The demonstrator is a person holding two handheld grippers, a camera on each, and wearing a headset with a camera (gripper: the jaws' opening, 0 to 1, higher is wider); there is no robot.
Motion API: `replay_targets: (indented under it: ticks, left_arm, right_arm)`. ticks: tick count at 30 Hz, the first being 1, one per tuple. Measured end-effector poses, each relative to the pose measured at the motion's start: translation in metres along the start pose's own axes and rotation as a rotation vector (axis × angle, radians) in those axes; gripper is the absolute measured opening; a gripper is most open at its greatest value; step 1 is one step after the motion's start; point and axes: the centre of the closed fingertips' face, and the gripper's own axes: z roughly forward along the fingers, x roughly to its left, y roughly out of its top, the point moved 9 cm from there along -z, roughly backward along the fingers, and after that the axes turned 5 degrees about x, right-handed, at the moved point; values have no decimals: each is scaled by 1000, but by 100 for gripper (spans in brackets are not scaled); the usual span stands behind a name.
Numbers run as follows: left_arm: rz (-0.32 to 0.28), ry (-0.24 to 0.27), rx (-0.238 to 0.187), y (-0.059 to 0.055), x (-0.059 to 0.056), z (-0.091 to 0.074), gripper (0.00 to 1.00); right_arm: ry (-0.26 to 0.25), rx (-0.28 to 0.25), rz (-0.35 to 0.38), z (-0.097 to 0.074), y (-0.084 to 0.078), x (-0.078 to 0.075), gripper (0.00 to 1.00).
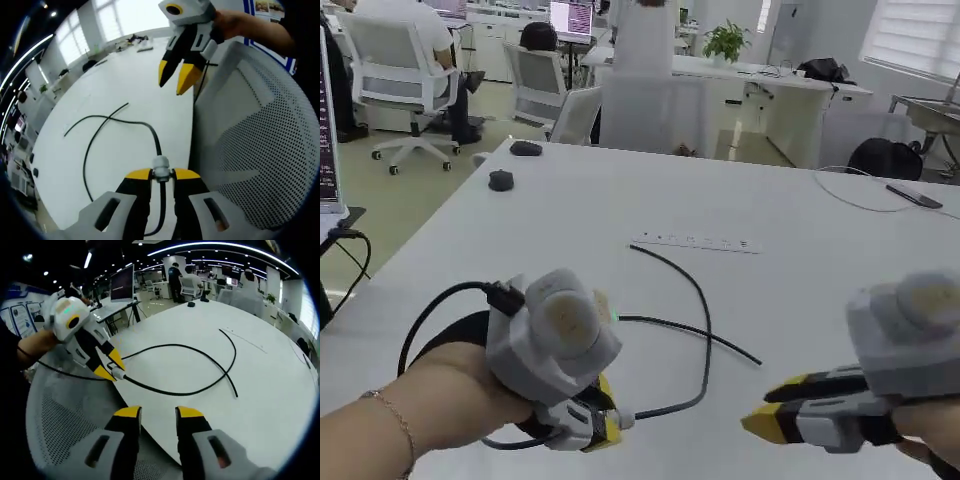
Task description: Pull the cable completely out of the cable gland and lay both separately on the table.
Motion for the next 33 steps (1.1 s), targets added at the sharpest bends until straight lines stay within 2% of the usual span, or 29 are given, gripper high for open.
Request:
replay_targets:
  ticks: [3,5,6,7,10,12,15,16,17,18,19,20,22,25,33]
  left_arm:
    - [44,14,14,-2,-3,7,17]
    - [54,12,28,-3,-3,10,17]
    - [55,13,31,-4,-2,11,17]
    - [57,13,34,-5,-2,12,17]
    - [59,14,33,-5,-1,13,17]
    - [77,9,27,-5,-2,15,17]
    - [107,-1,37,-5,-5,19,17]
    - [124,-4,42,-5,-6,21,17]
    - [134,-6,44,-4,-7,22,17]
    - [164,8,52,-4,-6,23,17]
    - [165,3,64,-5,-7,24,17]
    - [163,-1,65,-4,-7,25,17]
    - [169,-2,63,-4,-7,25,17]
    - [172,-3,55,-3,-7,25,17]
    - [177,-24,58,-4,-12,25,17]
  right_arm:
    - [90,53,-107,36,10,8,27]
    - [118,102,-155,54,12,12,27]
    - [122,136,-184,60,13,14,28]
    - [131,148,-215,64,15,17,28]
    - [186,156,-276,74,22,28,30]
    - [199,166,-343,80,25,31,31]
    - [224,153,-352,90,21,32,28]
    - [228,144,-352,91,20,33,26]
    - [206,140,-365,91,19,33,23]
    - [181,141,-394,91,20,32,23]
    - [169,131,-438,91,20,32,25]
    - [179,146,-467,93,18,34,25]
    - [184,155,-460,95,16,37,20]
    - [181,172,-562,97,15,42,14]
    - [191,179,-581,97,12,47,12]
